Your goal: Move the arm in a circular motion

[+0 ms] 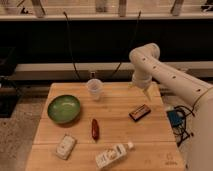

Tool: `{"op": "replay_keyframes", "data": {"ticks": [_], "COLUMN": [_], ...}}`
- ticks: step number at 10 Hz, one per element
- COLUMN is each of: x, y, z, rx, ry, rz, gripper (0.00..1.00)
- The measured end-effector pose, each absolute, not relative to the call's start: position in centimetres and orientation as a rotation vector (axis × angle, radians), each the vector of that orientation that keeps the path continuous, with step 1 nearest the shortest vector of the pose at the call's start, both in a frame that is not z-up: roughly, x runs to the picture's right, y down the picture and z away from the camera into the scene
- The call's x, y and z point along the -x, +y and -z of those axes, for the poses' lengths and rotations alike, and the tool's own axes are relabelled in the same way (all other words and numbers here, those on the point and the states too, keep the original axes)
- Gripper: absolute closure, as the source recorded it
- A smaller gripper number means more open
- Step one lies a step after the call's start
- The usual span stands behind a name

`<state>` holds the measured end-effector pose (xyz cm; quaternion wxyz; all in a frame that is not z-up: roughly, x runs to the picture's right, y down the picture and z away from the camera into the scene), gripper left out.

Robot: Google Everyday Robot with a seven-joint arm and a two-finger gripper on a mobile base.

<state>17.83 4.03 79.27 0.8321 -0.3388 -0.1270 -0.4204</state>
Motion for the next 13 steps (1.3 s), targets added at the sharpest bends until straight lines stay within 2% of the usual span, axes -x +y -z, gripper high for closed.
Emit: {"op": "replay_keyframes", "data": {"ticks": [3, 6, 10, 13], "x": [-12.6, -6.9, -3.9, -4.7], "y": [4.7, 7.1, 12.3, 15.3], "z": [-79.0, -77.0, -71.4, -67.5], "rx": [0.701, 0.675, 0.646, 0.664], "ry": [-0.325, -0.411, -0.524, -0.533], "rz": [0.971, 1.081, 1.223, 1.261], "gripper": [0.20, 0.20, 0.20, 0.20]}}
